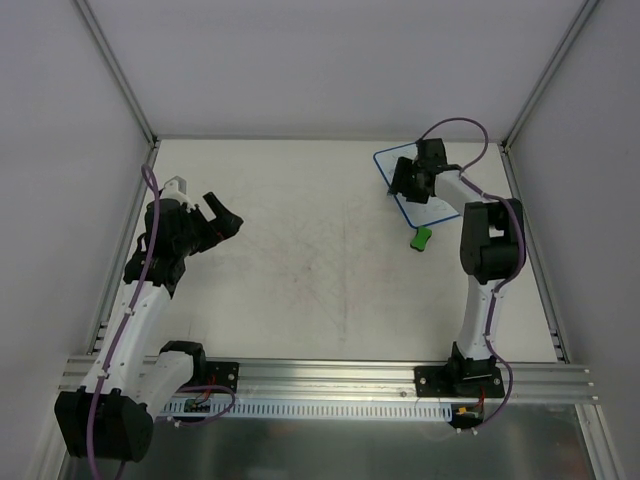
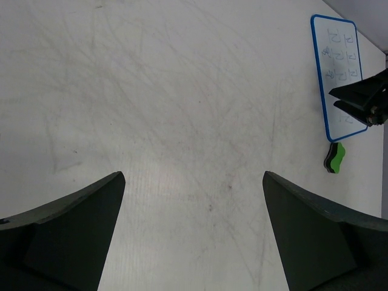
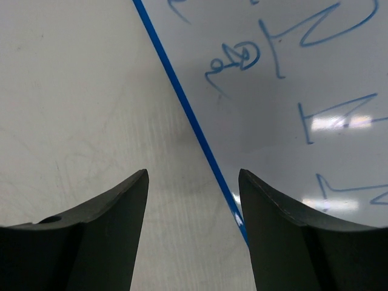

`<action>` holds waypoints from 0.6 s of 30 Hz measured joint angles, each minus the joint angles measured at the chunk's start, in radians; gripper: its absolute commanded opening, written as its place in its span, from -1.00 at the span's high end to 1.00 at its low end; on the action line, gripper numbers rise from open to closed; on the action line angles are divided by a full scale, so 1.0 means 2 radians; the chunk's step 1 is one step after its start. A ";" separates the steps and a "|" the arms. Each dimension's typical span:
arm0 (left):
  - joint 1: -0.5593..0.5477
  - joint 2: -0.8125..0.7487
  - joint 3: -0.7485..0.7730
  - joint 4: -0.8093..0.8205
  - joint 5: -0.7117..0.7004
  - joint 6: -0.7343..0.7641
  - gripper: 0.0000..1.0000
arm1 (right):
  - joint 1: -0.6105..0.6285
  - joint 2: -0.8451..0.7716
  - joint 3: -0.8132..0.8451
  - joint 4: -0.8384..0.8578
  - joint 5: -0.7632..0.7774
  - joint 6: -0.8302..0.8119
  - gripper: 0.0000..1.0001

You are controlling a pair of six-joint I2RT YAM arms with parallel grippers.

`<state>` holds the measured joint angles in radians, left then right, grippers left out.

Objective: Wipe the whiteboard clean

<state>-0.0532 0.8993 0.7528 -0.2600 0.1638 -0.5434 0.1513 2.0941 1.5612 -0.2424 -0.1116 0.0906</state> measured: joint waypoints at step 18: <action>0.000 0.002 0.006 0.000 0.036 0.000 -0.97 | 0.110 -0.005 -0.044 0.005 -0.007 0.053 -0.20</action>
<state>-0.0532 0.9035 0.7643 -0.2596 0.2359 -0.5438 0.3706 2.0846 1.4727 -0.2317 -0.1265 0.1967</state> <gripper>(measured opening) 0.987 0.600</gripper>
